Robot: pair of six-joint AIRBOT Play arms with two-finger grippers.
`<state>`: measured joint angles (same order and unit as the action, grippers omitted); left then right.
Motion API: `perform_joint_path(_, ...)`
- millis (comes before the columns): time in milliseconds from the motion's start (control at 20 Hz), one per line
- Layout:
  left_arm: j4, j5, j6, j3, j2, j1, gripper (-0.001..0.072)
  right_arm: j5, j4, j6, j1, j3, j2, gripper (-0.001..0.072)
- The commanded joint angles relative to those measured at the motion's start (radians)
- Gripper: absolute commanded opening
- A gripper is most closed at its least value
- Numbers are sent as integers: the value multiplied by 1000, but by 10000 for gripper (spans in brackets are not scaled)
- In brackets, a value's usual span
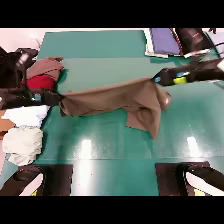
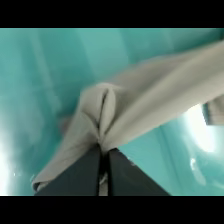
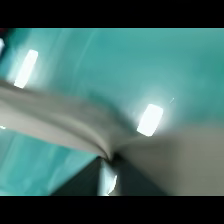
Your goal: Fold the shirts.
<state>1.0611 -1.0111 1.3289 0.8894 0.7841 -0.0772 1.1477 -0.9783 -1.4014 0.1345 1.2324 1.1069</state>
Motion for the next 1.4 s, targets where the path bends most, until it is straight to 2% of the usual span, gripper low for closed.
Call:
perform_joint_path(0, 7, 144, 26, -146, -1, -1, 28, -98, 17, -5, 54, -49, 142, 466)
perform_joint_path(300, 18, 136, 24, -125, -1, -1, 31, -11, -43, -5, -92, 29, 125, 452)
perform_joint_path(350, 35, 141, 25, -109, -1, -1, 183, -1, -43, -4, -124, 11, 104, 452)
perform_joint_path(400, 65, 160, 33, -87, -1, -1, 409, 6, -43, -4, -157, -12, 81, 452)
perform_joint_path(450, 121, 190, 57, -60, -1, -1, 429, 5, -42, -4, -186, -37, 58, 451)
perform_joint_path(650, 377, 218, 230, 26, 23, -1, 429, -4, -42, 3, -243, -121, -18, 451)
perform_joint_path(850, 314, 140, 234, 75, 147, 103, 430, -24, -36, 8, -244, -169, -54, 451)
perform_joint_path(900, 257, 117, 222, 89, 192, 149, 430, -18, -35, 8, -243, -168, -54, 451)
perform_joint_path(1100, -98, 2, -24, 121, 398, 267, 430, -21, -35, 8, -244, -168, -55, 451)
perform_joint_path(1350, -182, -29, -98, 125, 620, 217, 431, -32, -36, 8, -244, -168, -53, 450)
